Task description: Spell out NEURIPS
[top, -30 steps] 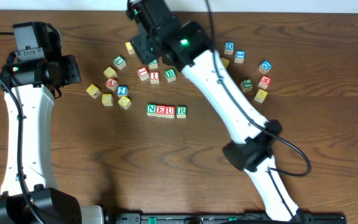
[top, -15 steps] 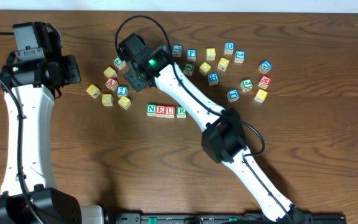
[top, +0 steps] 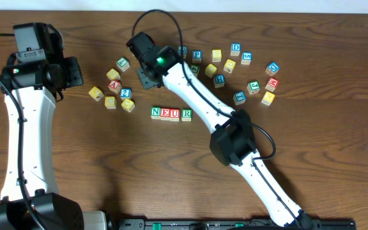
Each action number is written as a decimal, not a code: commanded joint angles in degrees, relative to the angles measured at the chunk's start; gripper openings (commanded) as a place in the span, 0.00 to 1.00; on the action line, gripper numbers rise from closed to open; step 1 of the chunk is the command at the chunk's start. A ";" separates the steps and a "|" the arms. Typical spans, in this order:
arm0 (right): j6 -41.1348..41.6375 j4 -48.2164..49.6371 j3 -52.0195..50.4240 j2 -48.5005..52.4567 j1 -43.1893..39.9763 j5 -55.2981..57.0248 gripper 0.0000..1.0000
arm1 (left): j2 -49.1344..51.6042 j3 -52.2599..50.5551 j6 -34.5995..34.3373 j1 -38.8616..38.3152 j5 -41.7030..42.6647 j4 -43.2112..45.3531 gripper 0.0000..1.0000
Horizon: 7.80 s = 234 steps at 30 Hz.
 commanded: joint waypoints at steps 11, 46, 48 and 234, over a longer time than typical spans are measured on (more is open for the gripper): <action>8.92 1.01 0.11 0.02 -1.79 -0.52 0.46 | -0.98 0.55 -0.31 0.09 -0.04 -0.28 0.51; 6.78 4.66 -5.16 -0.35 -1.84 -2.82 0.18 | -0.98 0.55 -0.31 0.09 -0.07 -0.48 0.51; 6.78 4.33 -5.01 -1.44 -1.95 -2.82 0.16 | -0.98 0.55 -0.31 0.09 -0.07 -0.46 0.51; 14.99 5.42 -55.56 -28.65 -6.82 -3.76 0.20 | 0.83 0.55 -0.31 0.09 0.07 0.33 0.55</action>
